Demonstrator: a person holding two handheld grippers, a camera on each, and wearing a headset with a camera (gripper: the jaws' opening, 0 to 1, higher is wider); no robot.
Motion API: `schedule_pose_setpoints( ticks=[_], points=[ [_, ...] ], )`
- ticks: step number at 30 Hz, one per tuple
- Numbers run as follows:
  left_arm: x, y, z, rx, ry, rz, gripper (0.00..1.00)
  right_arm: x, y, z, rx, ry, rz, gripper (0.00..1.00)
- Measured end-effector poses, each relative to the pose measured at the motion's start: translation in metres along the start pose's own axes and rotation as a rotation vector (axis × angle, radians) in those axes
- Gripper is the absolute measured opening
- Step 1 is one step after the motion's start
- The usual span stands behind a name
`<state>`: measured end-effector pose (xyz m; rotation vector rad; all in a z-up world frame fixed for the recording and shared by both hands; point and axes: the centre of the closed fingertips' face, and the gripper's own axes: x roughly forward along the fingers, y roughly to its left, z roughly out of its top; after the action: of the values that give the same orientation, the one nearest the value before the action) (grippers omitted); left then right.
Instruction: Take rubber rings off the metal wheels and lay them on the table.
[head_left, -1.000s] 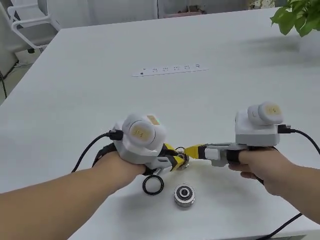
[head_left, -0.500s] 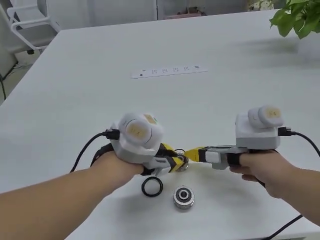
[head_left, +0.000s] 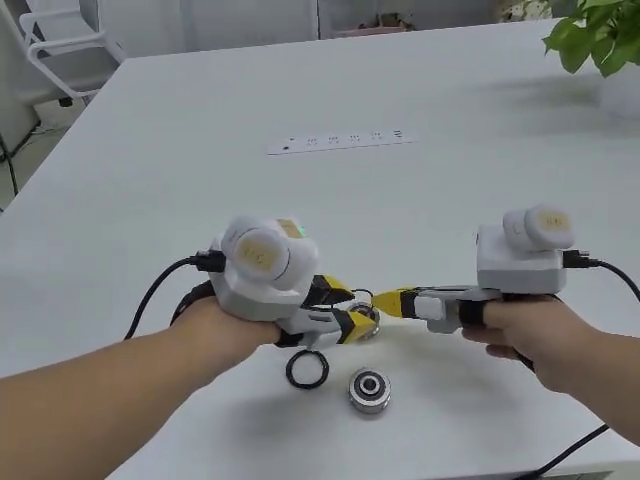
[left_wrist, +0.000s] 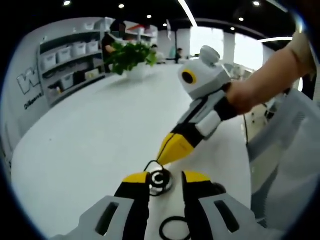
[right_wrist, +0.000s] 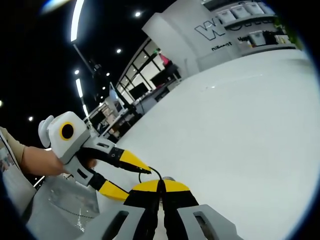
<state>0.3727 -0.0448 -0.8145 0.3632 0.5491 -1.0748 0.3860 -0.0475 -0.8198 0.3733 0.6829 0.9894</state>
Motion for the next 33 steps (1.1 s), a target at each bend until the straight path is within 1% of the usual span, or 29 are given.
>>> schedule_pose_setpoints(
  ticks=[5, 15, 18, 30, 33],
  points=[
    [-0.008, -0.004, 0.007, 0.002, -0.028, -0.004, 0.29, -0.002, 0.002, 0.001, 0.002, -0.004, 0.003, 0.00],
    [-0.026, -0.008, 0.012, 0.007, -0.062, -0.004, 0.35, -0.006, 0.005, 0.004, -0.002, -0.009, 0.003, 0.00],
    [-0.032, -0.009, 0.013, 0.006, -0.074, -0.003, 0.38, -0.007, 0.008, 0.005, -0.006, -0.009, 0.005, 0.00],
    [-0.053, -0.015, 0.012, -0.004, -0.097, -0.004, 0.47, -0.005, 0.017, 0.008, -0.020, -0.001, 0.020, 0.00],
    [-0.057, -0.013, 0.009, -0.009, -0.100, -0.002, 0.50, -0.005, 0.018, 0.008, -0.024, 0.002, 0.022, 0.00]
  ],
)
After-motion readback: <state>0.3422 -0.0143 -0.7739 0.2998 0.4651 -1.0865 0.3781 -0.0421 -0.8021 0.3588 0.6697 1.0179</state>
